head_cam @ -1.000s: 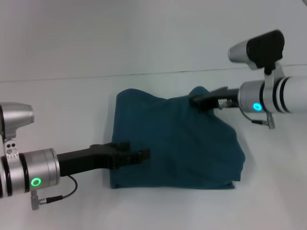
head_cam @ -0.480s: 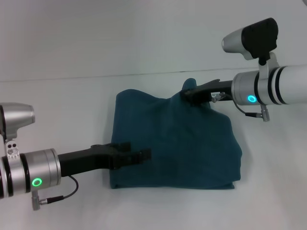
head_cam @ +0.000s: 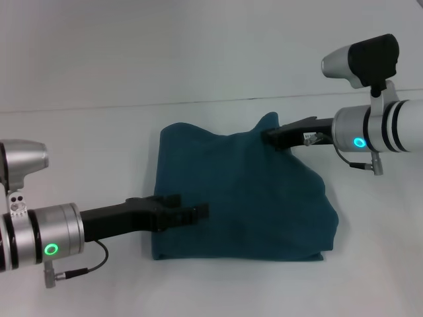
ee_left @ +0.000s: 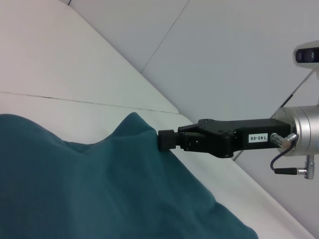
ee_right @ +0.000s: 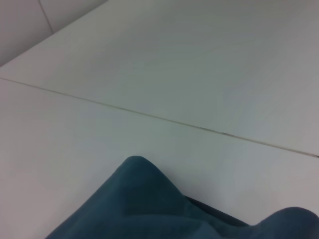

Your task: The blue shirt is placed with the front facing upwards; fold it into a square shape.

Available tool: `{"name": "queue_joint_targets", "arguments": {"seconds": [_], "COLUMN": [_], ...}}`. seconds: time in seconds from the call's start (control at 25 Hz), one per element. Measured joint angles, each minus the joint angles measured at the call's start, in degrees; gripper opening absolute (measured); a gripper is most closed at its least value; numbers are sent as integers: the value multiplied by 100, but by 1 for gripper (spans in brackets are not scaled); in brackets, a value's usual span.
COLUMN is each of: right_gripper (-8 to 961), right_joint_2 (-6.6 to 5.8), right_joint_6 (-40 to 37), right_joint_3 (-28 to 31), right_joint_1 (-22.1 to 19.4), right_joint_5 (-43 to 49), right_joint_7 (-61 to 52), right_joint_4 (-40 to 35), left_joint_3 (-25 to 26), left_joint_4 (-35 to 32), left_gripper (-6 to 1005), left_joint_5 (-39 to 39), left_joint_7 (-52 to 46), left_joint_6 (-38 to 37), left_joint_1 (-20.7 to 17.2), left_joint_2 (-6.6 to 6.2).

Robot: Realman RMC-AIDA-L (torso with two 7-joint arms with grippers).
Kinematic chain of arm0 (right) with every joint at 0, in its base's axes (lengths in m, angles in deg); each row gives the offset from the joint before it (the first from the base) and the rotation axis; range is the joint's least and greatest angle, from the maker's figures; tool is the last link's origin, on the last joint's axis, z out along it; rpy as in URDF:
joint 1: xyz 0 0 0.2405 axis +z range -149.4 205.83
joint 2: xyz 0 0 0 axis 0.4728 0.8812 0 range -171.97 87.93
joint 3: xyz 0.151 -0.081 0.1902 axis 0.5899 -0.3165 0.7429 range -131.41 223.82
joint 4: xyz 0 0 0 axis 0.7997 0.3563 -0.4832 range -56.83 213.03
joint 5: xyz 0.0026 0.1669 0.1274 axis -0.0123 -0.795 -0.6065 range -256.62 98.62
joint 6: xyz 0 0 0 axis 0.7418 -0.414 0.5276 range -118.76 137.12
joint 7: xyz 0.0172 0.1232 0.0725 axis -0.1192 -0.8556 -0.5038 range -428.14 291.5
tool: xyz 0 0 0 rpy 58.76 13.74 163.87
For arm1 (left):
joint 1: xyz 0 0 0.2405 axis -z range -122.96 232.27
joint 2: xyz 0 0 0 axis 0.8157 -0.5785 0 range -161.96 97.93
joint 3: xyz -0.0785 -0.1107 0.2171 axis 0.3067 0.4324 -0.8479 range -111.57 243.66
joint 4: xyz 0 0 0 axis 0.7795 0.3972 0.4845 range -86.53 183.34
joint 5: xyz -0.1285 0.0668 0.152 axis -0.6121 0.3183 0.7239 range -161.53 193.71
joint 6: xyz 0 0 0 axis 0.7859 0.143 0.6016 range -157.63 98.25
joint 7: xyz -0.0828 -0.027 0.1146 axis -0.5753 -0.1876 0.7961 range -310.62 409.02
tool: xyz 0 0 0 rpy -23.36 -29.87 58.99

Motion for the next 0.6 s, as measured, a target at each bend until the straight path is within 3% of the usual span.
{"name": "queue_joint_targets", "arguments": {"seconds": [0.32, 0.6], "right_gripper": [2, 104], "right_joint_2": [-3, 7], "right_joint_6": [157, 375], "right_joint_3": [7, 23], "right_joint_1": [-104, -231], "right_joint_5": [-2, -89], "right_joint_7": [-7, -12], "right_joint_4": [32, -152], "left_joint_3": [5, 1], "left_joint_4": [0, 7], "left_gripper": [936, 936], "left_joint_5": [0, 0], "left_joint_7": [-1, 34], "left_joint_6": [-6, -7], "left_joint_1": [-3, -4], "left_joint_2": [5, 9]}}
